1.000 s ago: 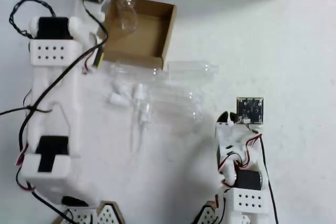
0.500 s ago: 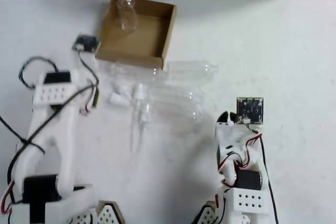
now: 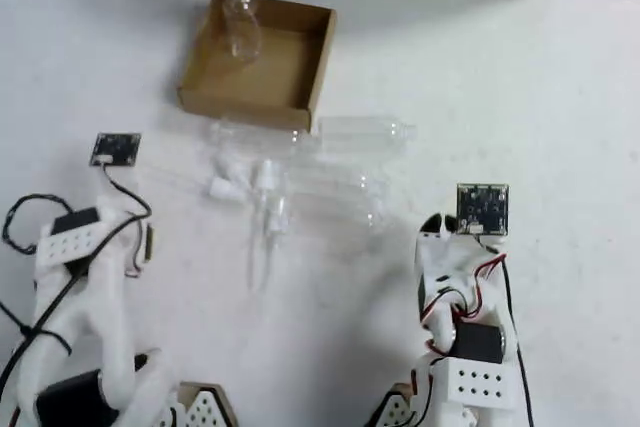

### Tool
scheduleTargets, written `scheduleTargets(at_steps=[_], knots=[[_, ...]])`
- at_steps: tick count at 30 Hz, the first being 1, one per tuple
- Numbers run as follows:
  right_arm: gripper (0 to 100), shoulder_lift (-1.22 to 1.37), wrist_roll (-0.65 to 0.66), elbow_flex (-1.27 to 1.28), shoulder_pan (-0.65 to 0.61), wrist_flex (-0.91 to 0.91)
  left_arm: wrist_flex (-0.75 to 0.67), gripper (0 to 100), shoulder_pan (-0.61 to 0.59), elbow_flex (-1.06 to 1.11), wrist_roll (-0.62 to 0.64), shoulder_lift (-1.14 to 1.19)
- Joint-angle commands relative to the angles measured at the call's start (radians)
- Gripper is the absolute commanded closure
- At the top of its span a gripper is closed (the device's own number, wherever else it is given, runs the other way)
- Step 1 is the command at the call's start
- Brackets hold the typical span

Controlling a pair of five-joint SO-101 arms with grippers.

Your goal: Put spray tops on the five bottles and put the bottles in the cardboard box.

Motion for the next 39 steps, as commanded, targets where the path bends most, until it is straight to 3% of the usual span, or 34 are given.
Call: scheduleTargets(at_steps=[1,7,10,19,28,39], knots=[[98.2,0.001,0.038,-0.212,-0.045,0.125,-0.061,98,-0.024,0.028,-0.138,-0.073],[98.3,0.081,0.038,-0.450,-0.206,0.245,-0.072,98,-0.004,0.121,-0.147,-0.208],[98.3,0.255,0.028,-0.582,-0.242,0.245,-0.109,98,-0.004,0.209,-0.183,-0.340],[98.1,0.809,-0.170,-1.025,-0.340,0.248,-0.114,98,0.085,0.410,-0.209,-0.693],[98.0,1.198,-0.247,-1.327,-0.441,0.242,-0.120,98,0.096,0.422,-0.209,-0.719],[97.9,1.653,-0.250,-1.666,-0.444,0.243,-0.137,98,0.104,0.423,-0.210,-0.719]])
